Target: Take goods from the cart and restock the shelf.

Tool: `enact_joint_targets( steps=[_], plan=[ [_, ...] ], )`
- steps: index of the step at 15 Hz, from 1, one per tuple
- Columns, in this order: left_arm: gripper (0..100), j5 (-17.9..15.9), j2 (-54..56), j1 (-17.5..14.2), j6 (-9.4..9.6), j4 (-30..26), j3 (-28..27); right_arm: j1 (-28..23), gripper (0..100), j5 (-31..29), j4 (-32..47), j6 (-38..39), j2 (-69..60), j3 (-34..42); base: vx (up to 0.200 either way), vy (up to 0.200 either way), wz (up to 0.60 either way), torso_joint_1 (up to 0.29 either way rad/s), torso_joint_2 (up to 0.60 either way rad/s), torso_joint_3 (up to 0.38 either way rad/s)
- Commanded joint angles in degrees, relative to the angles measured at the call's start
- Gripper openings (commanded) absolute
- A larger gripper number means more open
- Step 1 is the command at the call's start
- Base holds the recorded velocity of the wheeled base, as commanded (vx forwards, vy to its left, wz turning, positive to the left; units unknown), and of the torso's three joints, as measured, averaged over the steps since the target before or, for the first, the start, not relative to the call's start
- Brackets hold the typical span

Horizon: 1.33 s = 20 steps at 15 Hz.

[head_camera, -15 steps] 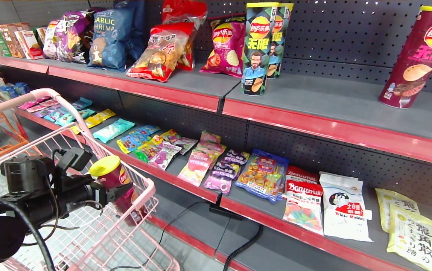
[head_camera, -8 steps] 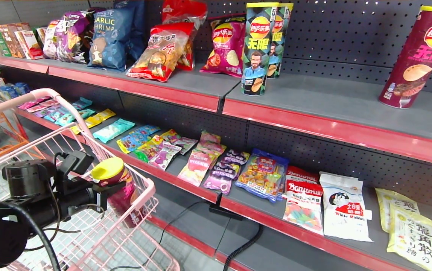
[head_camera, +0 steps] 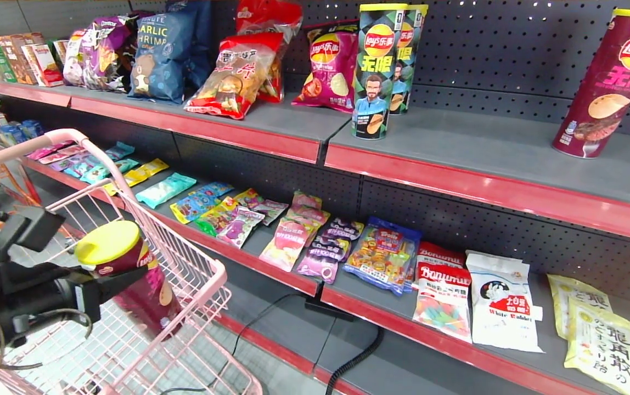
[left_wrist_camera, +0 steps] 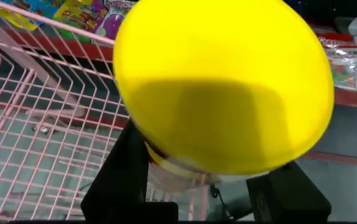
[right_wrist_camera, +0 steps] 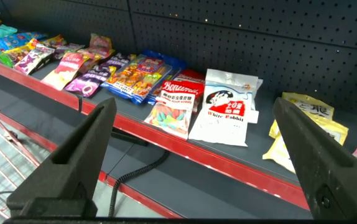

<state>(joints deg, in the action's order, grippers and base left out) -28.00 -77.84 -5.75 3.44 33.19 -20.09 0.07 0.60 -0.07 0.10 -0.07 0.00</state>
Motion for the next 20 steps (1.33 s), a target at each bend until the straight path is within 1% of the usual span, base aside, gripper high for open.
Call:
enact_joint_targets(
  steps=[1,2,4,6,10,16,20],
  plan=[
    [0,-0.2,26.8,-0.7,-3.00,-25.2,-11.9,0.0,100,0.0,0.0,0.0,0.1,0.0,0.000,0.000,0.00,0.000,0.00,0.000],
    [0,-0.1,29.9,-0.7,-3.00,-27.2,-12.9,0.0,100,0.0,0.0,0.0,0.1,0.0,0.000,0.000,0.00,0.000,0.00,0.000],
    [0,0.3,33.9,-0.7,-3.00,-27.7,-12.9,0.0,100,-0.1,0.0,0.1,0.1,0.0,0.000,0.000,0.00,0.021,-0.06,-0.047],
    [0,0.8,34.8,-0.8,-3.00,-27.7,-12.9,0.0,100,0.0,0.0,0.1,0.1,0.0,0.000,0.000,0.00,0.110,-0.36,-0.232],
    [0,0.9,35.1,-0.7,-2.91,-27.7,-14.3,0.0,100,0.0,0.0,0.1,0.1,0.0,0.000,0.000,0.00,0.173,-0.50,-0.321],
    [0,1.2,35.3,-0.7,-2.91,-27.7,-14.2,0.0,100,0.0,0.0,0.1,0.1,0.0,0.000,0.000,0.00,0.221,-0.57,-0.352],
    [0,2.9,35.2,-0.7,-3.00,-27.6,-14.3,0.0,100,0.0,0.0,0.1,0.1,0.0,0.000,0.000,0.00,0.217,-0.53,-0.316]
  ],
)
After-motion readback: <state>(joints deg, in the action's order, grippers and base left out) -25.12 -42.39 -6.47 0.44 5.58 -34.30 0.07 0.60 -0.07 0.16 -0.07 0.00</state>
